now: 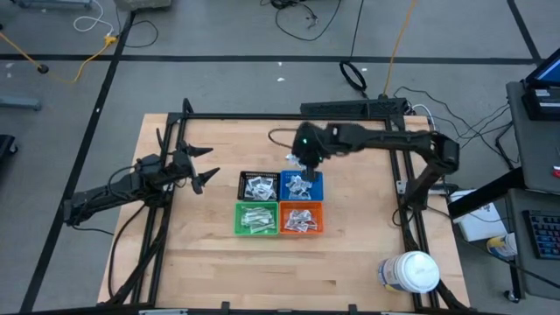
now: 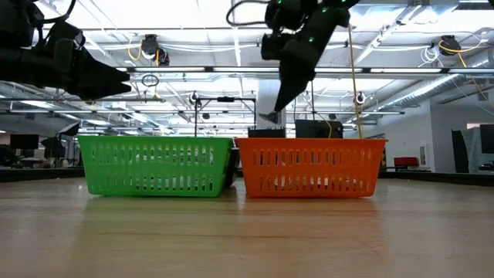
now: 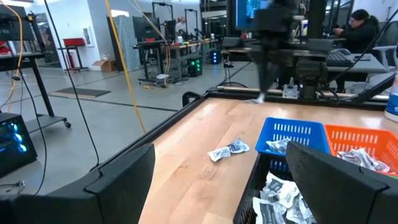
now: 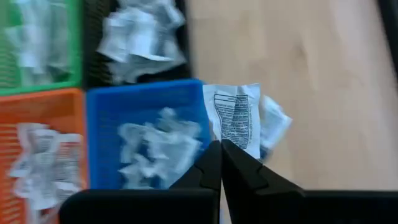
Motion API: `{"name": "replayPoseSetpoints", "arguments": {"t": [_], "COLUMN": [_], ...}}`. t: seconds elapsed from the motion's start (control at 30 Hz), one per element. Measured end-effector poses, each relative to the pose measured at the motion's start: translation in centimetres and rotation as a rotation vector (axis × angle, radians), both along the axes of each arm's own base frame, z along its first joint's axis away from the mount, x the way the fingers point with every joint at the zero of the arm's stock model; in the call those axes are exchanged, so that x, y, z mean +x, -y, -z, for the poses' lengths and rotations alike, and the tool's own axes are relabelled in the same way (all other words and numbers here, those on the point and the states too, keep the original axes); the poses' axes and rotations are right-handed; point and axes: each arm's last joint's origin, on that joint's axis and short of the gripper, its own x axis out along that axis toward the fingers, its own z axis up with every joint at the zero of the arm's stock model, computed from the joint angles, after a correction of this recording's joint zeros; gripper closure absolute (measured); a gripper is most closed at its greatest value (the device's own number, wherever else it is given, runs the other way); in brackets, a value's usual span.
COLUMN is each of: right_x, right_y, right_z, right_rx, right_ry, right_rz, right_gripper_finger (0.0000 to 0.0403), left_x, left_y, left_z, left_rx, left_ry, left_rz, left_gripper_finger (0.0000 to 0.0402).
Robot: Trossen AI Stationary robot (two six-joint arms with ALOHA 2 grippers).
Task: Pick & Place First Aid Supplies
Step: Put the alcohol pad into the blue bin
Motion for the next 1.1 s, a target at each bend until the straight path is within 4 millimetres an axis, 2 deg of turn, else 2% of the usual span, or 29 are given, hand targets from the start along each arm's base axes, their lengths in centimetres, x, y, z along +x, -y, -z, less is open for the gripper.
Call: {"name": "replayPoseSetpoints", "arguments": {"t": [0.17, 0.37, 0.7, 0.9, 1.0, 1.1], "right_x": [-1.1, -2.0, -2.4, -2.7, -2.5, -2.6], "right_y": [-3.5, -5.9, -6.2, -6.2, -6.1, -5.9], "right_z": [0.5, 1.6, 5.6, 7.3, 6.8, 6.9], "right_rx": [0.014, 0.026, 0.027, 0.008, 0.009, 0.022], "right_ry": [0.051, 0.076, 0.046, -0.006, 0.028, 0.015], "right_rz": [-0.061, -0.072, -0.075, -0.1, -0.1, -0.087], "right_gripper_finger": [0.0403, 0.0403, 0.0403, 0.0399, 0.0376, 0.0332], "left_x": [0.0, 0.0, 0.0, 0.0, 0.0, 0.0], "left_y": [0.0, 0.0, 0.0, 0.0, 0.0, 0.0], "left_z": [0.0, 0.0, 0.0, 0.0, 0.0, 0.0], "left_rx": [0.0, 0.0, 0.0, 0.0, 0.0, 0.0], "left_ry": [0.0, 0.0, 0.0, 0.0, 0.0, 0.0], "left_rz": [0.0, 0.0, 0.0, 0.0, 0.0, 0.0], "left_gripper_finger": [0.0037, 0.0036, 0.0036, 0.0036, 0.0036, 0.0036]}}
